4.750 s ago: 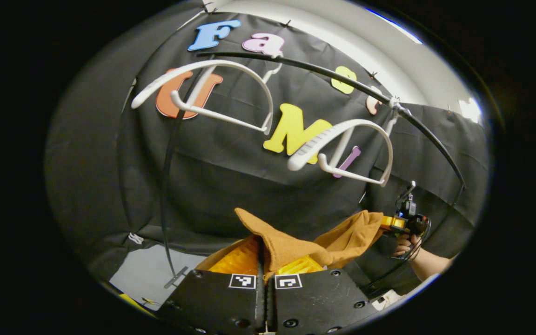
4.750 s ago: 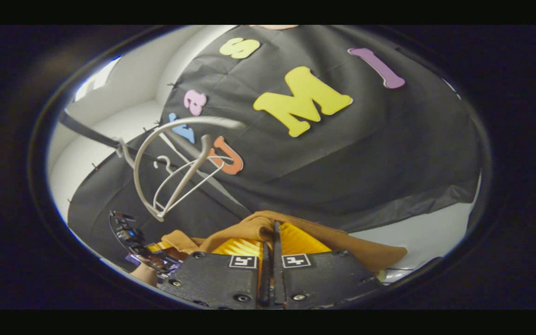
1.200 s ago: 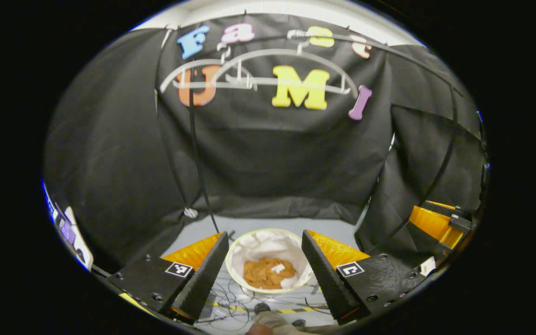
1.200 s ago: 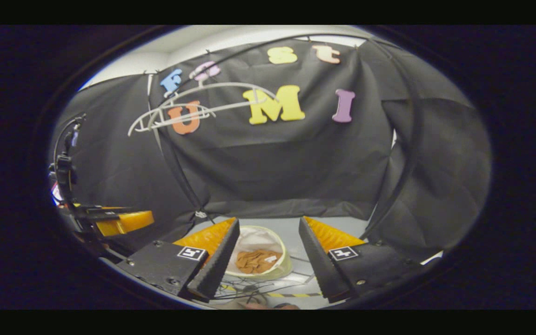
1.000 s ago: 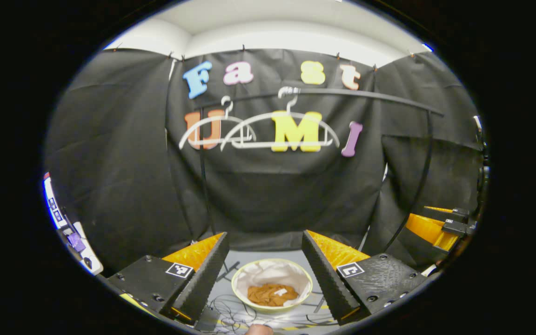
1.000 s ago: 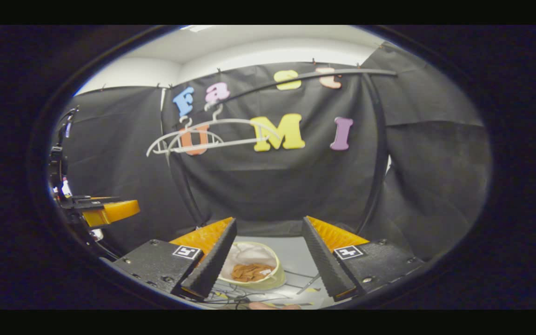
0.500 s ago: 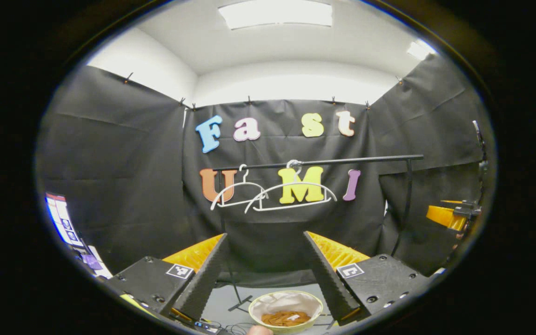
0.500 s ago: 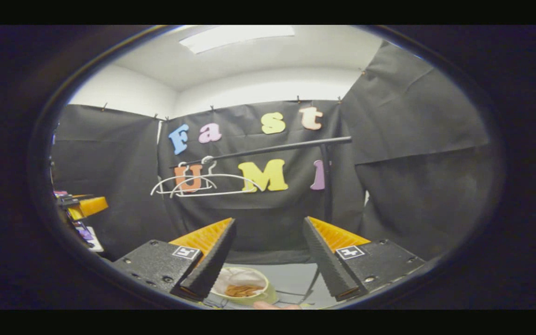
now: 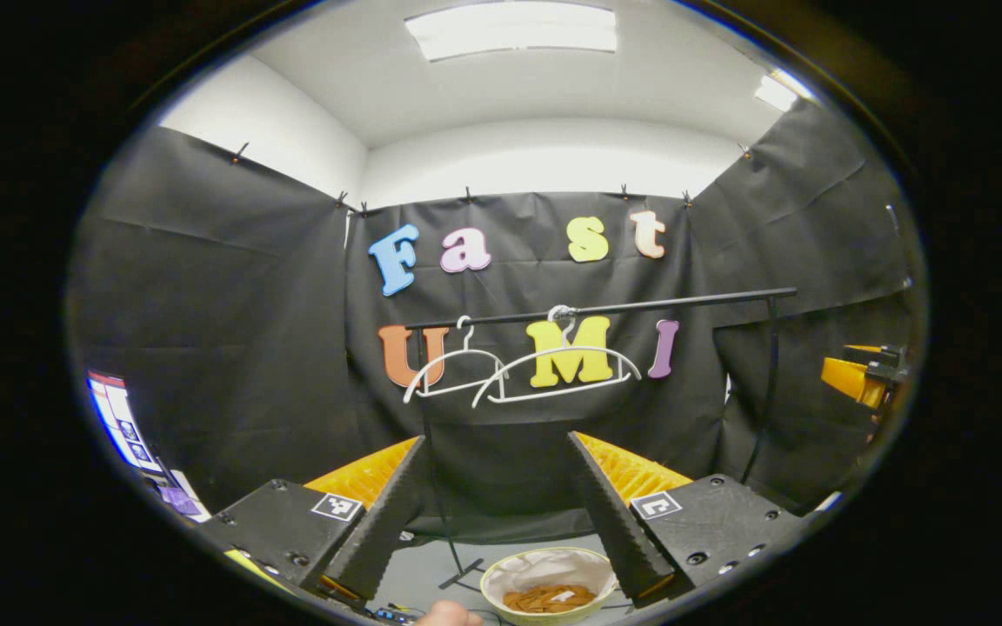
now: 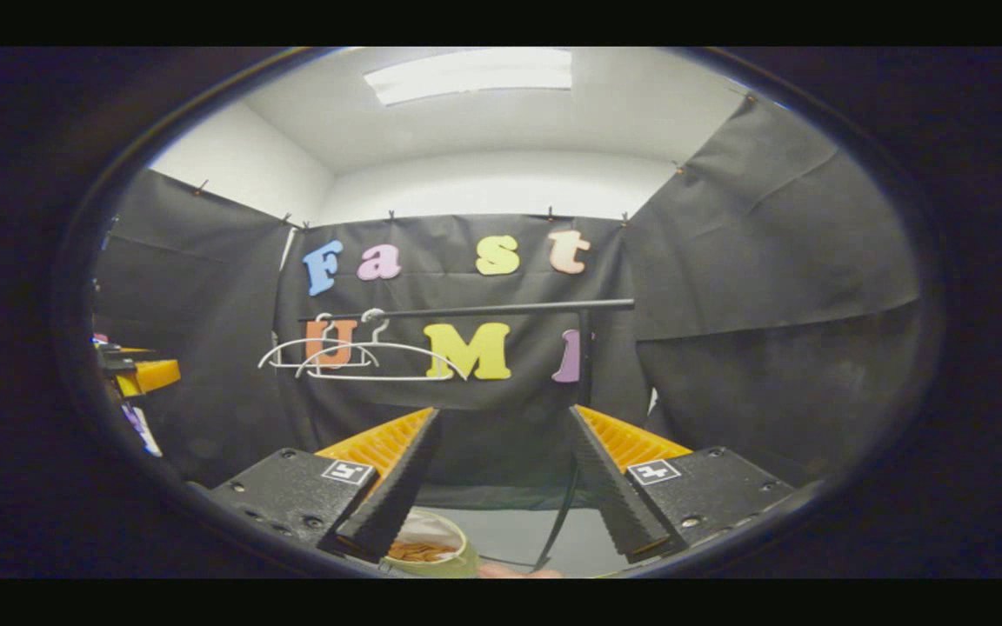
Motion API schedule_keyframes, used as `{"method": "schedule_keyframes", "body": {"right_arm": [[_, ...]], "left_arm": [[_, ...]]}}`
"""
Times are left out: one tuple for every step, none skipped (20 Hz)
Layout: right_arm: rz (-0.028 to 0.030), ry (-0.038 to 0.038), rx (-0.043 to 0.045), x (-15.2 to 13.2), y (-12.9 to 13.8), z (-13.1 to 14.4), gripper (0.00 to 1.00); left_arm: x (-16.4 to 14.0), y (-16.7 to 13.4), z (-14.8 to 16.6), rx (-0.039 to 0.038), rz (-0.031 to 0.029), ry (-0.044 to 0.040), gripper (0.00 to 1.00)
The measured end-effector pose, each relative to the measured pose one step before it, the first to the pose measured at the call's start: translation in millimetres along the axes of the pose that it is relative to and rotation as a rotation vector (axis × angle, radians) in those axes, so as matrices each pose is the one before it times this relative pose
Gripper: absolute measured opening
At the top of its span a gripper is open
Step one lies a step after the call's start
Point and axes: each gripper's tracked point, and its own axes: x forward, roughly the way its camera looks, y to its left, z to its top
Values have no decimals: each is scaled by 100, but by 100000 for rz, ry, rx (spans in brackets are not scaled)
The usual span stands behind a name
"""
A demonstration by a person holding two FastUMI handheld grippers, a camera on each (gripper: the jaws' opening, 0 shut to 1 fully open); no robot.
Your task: Grasp the clothes on the hanger with both hands and then place them into the laundry hamper below.
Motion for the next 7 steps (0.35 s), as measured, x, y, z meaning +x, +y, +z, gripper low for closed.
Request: {"method": "schedule_keyframes", "body": {"right_arm": [[708, -1546, -593, 23, 308, 339, 91], [477, -1084, -503, 256, 333, 328, 91], [402, -763, -301, 327, 352, 15, 92], [646, -137, 43, 71, 302, 23, 92], [327, 434, 60, 120, 231, -225, 92], [-44, 610, 227, 196, 9, -169, 92], [116, 823, 179, 228, 67, -287, 92]], "left_arm": [[257, 432, 336, -110, 12, -1542, 100], [225, 268, 229, 124, 183, -1185, 100], [134, 145, 135, 6, -214, -995, 100], [227, 130, 33, -106, -198, -383, 100], [137, 79, 38, -218, -223, -530, 100], [200, 32, -35, 195, -506, -133, 100], [119, 125, -113, 368, -50, -99, 100]]}}
